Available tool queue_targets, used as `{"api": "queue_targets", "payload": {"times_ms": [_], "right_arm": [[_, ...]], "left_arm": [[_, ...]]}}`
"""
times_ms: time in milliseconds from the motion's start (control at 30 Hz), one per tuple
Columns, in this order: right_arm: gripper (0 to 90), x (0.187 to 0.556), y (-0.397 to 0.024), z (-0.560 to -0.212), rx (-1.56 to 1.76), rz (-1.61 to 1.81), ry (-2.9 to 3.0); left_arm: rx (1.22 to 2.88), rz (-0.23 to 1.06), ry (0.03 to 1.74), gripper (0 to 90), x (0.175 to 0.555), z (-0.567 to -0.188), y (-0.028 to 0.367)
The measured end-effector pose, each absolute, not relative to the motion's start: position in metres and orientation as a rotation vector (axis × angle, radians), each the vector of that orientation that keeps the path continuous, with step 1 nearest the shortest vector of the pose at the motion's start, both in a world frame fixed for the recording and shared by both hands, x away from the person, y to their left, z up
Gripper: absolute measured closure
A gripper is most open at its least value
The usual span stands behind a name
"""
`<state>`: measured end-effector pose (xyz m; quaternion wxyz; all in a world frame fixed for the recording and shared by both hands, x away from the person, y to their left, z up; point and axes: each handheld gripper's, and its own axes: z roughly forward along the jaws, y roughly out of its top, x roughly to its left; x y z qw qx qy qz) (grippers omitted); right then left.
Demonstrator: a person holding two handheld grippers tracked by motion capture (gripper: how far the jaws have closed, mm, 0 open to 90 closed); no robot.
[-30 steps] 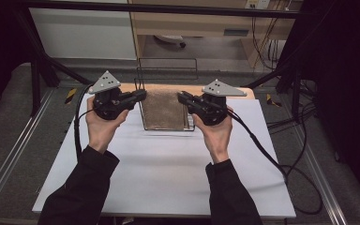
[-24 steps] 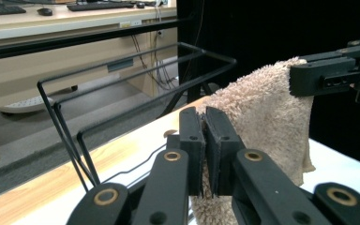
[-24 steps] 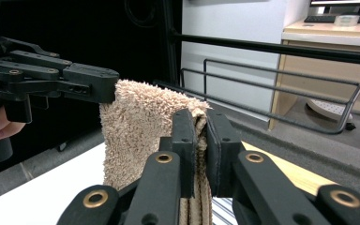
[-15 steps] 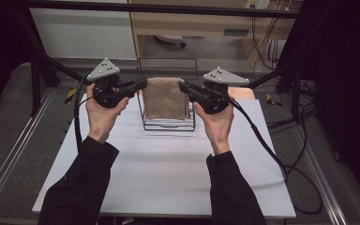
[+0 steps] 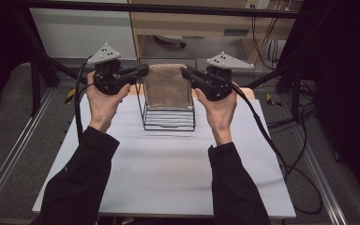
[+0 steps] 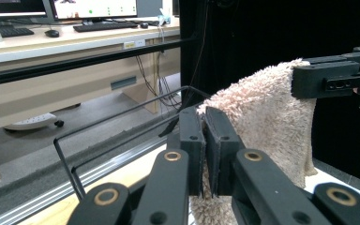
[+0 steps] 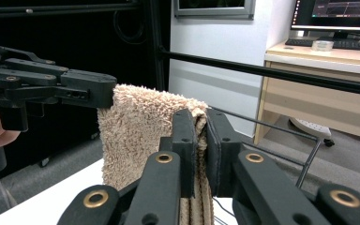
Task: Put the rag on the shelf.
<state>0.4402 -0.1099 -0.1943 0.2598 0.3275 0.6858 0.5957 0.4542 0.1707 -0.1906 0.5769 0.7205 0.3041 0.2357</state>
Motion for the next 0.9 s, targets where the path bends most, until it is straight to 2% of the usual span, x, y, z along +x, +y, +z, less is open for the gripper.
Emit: {"api": "queue_targets", "payload": {"times_ms": [900], "right_arm": [[83.7, 0.470, -0.111, -0.172, 0.903, 1.630, 1.801]], "left_arm": [[1.694, 0.611, 0.729, 86.2, 0.484, -0.158, 0.162]]}}
